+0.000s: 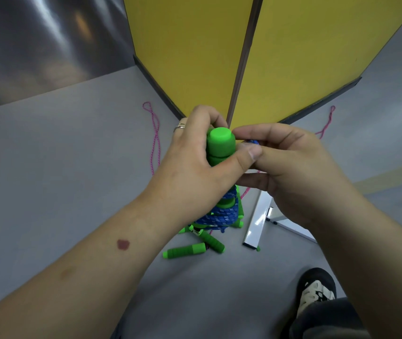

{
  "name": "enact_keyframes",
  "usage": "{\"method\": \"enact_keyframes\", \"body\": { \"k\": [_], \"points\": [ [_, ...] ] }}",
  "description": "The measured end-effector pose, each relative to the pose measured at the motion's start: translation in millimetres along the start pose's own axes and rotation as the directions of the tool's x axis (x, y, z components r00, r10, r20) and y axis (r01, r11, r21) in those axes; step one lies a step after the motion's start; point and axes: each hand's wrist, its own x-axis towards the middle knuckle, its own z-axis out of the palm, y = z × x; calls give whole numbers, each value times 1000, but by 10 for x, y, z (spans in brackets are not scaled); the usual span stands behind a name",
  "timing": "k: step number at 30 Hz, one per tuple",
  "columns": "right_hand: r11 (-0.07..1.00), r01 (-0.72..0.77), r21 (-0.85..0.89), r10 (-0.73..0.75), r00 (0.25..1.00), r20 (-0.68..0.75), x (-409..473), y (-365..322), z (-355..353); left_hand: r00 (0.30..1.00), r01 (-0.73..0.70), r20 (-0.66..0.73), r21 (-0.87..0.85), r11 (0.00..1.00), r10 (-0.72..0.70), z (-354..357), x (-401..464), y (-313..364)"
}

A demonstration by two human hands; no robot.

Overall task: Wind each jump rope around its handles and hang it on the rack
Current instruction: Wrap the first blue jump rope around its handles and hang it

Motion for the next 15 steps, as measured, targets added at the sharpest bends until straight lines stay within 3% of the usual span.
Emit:
{"method": "enact_keyframes", "body": {
  "k": [5, 15],
  "points": [
    [1000, 9, 19, -10, 999, 33, -5, -3, 14, 999, 18, -39, -47, 999, -20, 14, 40, -26],
    [999, 10, 32, -13, 995, 99, -11, 20, 37, 1000, 20, 24, -82, 996, -18, -35, 14, 20]
  ]
}}
